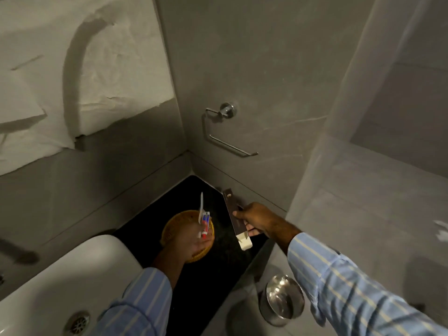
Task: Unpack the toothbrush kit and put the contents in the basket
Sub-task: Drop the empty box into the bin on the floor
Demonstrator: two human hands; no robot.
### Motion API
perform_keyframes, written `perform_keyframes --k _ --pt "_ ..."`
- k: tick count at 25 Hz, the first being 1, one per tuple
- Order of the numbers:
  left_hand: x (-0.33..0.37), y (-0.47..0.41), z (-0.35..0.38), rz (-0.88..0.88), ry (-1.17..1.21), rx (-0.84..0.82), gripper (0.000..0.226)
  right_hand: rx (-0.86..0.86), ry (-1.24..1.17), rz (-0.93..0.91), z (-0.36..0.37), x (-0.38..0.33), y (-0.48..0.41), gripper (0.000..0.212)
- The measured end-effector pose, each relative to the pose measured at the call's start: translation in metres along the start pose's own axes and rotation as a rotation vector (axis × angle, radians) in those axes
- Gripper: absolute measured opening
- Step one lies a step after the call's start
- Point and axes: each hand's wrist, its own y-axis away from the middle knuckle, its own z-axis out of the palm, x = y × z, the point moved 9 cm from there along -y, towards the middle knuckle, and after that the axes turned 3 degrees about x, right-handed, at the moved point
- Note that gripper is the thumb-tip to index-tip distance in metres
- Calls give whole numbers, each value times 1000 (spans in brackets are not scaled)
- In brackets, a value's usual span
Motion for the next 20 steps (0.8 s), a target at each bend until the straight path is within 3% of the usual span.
perform_keyframes --k 3,12,20 --pt "-41 -9 30 -85 -83 -36 29 -12 11 67 -17 48 2 36" --pt "-149 -30 116 -190 -381 -189 26 92 89 276 -88 205 10 27" --pt "-209 -43 168 -272 -523 -267 26 237 -143 483 -121 321 8 20"
